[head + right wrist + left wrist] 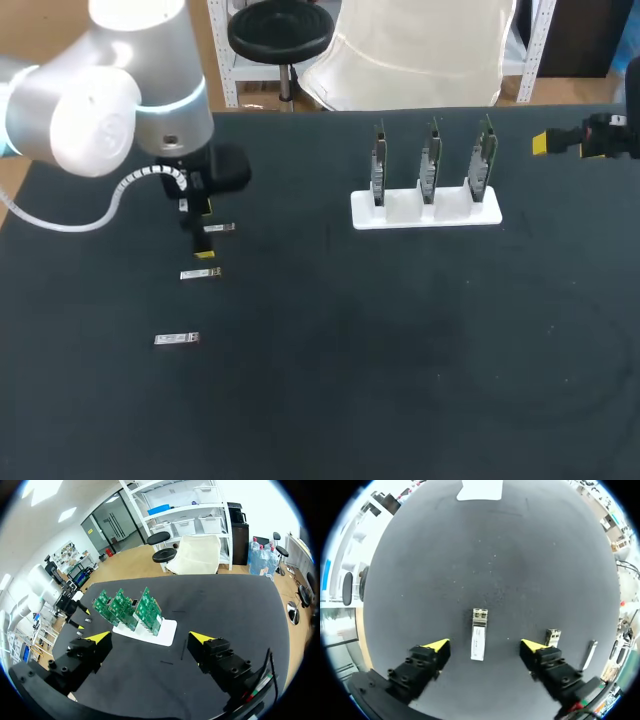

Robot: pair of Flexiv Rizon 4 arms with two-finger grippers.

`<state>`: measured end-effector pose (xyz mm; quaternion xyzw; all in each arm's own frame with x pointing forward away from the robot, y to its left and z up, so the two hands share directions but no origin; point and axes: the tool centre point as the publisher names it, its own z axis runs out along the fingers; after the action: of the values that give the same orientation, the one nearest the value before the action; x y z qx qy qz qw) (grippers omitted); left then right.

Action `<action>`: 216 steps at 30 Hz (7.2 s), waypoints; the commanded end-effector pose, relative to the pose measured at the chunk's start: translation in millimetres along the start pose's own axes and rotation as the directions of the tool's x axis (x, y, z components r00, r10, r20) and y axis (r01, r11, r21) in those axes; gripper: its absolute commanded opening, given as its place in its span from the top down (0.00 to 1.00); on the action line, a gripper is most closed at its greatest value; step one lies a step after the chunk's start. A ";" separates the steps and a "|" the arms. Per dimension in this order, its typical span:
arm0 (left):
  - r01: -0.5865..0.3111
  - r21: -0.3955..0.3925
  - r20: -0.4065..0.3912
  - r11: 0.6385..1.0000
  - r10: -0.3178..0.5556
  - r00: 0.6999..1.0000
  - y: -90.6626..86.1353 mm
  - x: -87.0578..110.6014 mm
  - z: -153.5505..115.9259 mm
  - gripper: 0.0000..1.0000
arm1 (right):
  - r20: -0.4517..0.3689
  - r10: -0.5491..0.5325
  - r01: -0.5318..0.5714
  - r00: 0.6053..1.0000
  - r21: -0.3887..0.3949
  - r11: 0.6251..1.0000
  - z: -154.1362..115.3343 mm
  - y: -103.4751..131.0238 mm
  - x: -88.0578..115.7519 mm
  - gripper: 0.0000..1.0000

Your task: Pick up the optical module with the left hand, and insert it into the network port with the right hand.

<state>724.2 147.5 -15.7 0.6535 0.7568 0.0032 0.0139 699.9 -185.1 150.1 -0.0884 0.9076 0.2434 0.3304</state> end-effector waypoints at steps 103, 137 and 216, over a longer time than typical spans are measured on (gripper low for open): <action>0.003 0.145 0.970 0.989 -0.143 0.198 -5.9 -277.2 -229.3 1.00 | 0.000 0.000 0.000 1.000 0.000 1.000 0.1 -0.1 -0.1 0.00; 0.027 0.194 0.962 0.981 -0.196 0.191 14.0 -289.9 -203.6 1.00 | 0.000 0.000 0.000 1.000 0.000 1.000 0.1 -0.1 -0.1 0.00; 0.027 0.194 0.962 0.981 -0.196 0.191 14.0 -289.9 -203.6 1.00 | 0.214 -0.795 0.573 0.567 -0.796 0.196 72.5 152.1 -96.4 0.00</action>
<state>775.5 -134.4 194.0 0.4514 0.6214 -0.4623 0.4433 764.9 -14.4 217.9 -0.6514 0.5861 0.4343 0.2088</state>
